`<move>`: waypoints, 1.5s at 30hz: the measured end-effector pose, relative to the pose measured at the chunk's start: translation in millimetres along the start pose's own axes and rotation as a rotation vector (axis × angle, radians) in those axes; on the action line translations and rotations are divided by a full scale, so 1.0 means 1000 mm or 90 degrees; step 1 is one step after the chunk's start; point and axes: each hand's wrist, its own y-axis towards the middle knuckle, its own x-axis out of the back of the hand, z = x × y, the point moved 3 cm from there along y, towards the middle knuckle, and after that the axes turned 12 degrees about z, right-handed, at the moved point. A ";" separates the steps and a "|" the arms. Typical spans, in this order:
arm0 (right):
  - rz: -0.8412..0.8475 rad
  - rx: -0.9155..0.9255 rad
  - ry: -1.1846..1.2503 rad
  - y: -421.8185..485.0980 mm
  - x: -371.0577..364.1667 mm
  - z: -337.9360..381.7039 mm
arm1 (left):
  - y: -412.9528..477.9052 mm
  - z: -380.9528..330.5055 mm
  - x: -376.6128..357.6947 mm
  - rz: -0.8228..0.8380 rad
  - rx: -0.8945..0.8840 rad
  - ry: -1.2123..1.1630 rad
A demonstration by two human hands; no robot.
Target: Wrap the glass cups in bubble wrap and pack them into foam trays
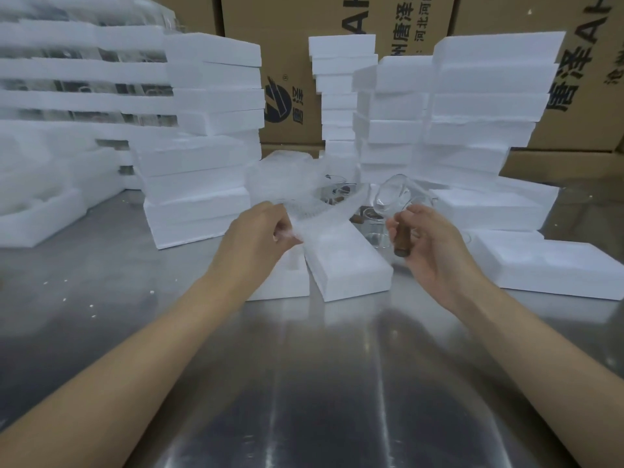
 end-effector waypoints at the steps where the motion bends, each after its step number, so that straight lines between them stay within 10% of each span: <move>1: 0.001 0.001 -0.010 0.000 -0.001 -0.001 | -0.001 -0.001 0.001 -0.015 -0.003 -0.010; 13: 0.022 0.002 -0.081 -0.006 -0.016 -0.006 | -0.006 -0.017 -0.010 0.122 -0.104 0.019; 20: -0.004 0.005 -0.073 -0.006 -0.012 -0.004 | 0.000 -0.022 0.021 -0.189 0.000 -0.753; 23: -0.012 -0.004 -0.082 -0.005 -0.010 -0.006 | 0.004 -0.002 0.022 -0.205 0.157 -0.861; 29: -0.025 -0.018 -0.077 -0.003 -0.006 -0.010 | 0.006 0.048 0.012 -0.104 0.326 -0.459; 33: -0.029 -0.018 -0.092 -0.004 -0.007 -0.010 | -0.002 0.025 0.030 -0.252 0.079 0.045; 36: -0.032 -0.025 -0.126 -0.006 -0.010 -0.009 | -0.004 -0.013 0.012 -0.058 -0.089 0.065; 39: -0.029 -0.026 -0.168 -0.008 -0.012 -0.006 | -0.004 -0.015 -0.013 0.168 0.007 0.122; 45: -0.025 0.000 -0.129 -0.010 -0.014 0.003 | -0.004 -0.009 -0.004 0.105 0.031 -0.069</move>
